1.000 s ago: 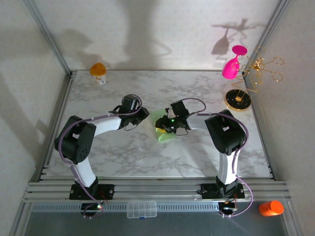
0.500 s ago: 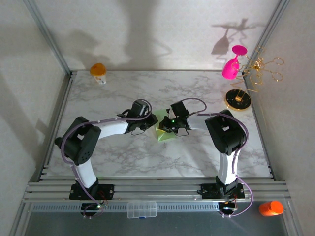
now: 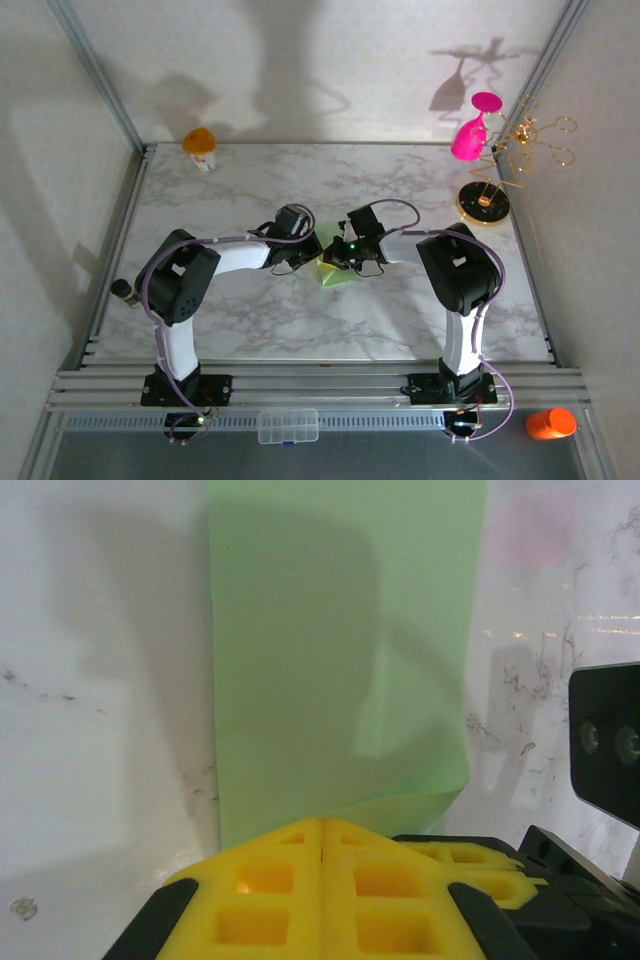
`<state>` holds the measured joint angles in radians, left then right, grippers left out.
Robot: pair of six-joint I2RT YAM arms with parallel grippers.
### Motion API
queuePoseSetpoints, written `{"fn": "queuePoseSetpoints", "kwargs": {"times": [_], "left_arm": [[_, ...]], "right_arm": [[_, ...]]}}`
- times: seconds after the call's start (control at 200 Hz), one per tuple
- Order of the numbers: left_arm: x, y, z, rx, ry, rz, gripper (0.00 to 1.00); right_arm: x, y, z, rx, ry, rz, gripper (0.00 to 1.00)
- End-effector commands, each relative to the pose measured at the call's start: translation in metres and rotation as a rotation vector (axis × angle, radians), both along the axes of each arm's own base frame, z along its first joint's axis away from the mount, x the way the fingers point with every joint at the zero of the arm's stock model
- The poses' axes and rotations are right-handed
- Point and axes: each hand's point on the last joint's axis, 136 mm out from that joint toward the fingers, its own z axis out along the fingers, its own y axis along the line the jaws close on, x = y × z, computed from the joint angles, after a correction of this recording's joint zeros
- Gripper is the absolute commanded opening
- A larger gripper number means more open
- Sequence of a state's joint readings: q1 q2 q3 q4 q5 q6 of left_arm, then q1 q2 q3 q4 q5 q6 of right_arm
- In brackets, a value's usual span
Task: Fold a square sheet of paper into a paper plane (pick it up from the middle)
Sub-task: Fold the triangle a second time at the center of the table.
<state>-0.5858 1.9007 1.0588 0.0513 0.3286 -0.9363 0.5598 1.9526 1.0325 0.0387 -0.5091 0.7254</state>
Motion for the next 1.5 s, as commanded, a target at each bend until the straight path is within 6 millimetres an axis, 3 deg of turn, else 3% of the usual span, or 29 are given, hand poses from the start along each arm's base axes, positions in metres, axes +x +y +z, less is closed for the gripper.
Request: {"fn": "queuePoseSetpoints", "kwargs": {"times": [0.0,0.35,0.711,1.006,1.162,1.317,1.402,1.497], "left_arm": [[-0.011,-0.002,-0.019,0.04,0.049,-0.033,0.0],[-0.016,0.006,-0.022,0.079,0.056,-0.035,0.0],[-0.01,0.003,-0.007,0.075,0.023,-0.041,0.0],[-0.01,0.004,-0.021,0.096,0.048,-0.043,0.0],[-0.017,0.014,-0.035,0.155,0.088,-0.036,0.0],[-0.021,0.022,-0.045,0.208,0.11,-0.046,0.0],[-0.021,0.023,-0.047,0.233,0.11,-0.067,0.0],[-0.017,0.021,-0.046,0.249,0.096,-0.097,0.0]], "right_arm": [[-0.012,-0.018,-0.026,-0.101,0.068,-0.026,0.0],[-0.012,-0.019,-0.026,-0.098,0.074,-0.033,0.0],[-0.013,-0.02,-0.027,-0.104,0.077,-0.036,0.0],[-0.014,-0.019,-0.027,-0.095,0.079,-0.032,0.0],[-0.009,-0.013,-0.013,-0.055,0.057,-0.03,0.0],[0.009,-0.005,0.023,0.031,-0.02,-0.035,0.0],[0.02,-0.009,0.041,0.055,-0.073,-0.048,0.0],[0.025,-0.019,0.041,0.022,-0.111,-0.052,0.01]]}}
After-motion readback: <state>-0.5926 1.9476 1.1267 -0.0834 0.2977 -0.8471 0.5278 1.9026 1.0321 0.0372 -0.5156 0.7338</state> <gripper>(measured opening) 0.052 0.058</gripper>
